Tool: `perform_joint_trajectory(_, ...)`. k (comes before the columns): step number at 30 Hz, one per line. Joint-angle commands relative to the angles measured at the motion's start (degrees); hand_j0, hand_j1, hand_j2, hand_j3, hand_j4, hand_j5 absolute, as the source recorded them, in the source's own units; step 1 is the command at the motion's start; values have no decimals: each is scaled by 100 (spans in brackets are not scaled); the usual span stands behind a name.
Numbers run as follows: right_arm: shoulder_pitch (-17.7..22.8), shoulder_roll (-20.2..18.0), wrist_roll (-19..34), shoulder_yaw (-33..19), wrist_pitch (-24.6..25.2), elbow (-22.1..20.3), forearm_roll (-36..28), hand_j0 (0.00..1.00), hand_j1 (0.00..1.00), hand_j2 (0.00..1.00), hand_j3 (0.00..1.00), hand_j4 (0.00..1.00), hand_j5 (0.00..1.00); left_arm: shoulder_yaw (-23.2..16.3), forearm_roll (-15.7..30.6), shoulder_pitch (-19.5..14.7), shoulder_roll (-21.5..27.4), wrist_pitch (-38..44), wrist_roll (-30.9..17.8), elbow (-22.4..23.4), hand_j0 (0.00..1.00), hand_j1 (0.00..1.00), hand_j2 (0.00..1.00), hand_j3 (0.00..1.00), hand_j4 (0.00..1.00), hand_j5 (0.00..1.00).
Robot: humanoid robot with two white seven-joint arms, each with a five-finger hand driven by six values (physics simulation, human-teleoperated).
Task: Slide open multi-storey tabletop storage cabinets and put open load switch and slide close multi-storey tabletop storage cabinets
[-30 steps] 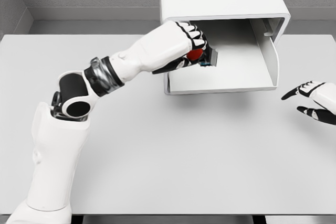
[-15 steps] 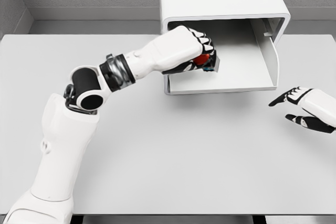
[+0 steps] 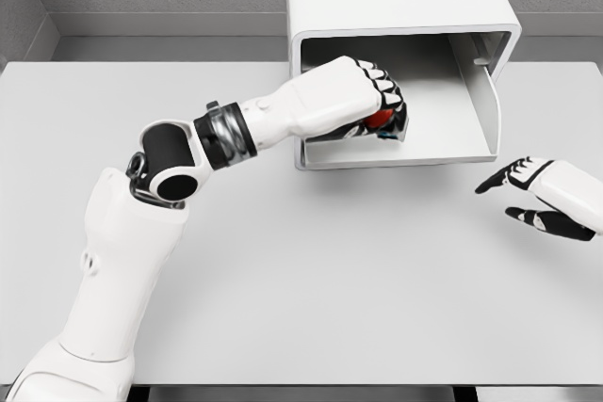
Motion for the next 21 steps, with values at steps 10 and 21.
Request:
perform_joint_trajectory(10, 17, -9, -7, -2, 3, -7, -39, 66, 66, 66, 66, 66, 66, 52, 4, -18, -1, 19, 6, 5, 62, 62, 62, 62, 62, 62)
perform_joint_trajectory(21, 35, -9, -7, -20, 3, -7, -39, 66, 66, 66, 66, 66, 66, 52, -13, -26, -1, 19, 6, 23, 69, 69, 69, 69, 69, 69)
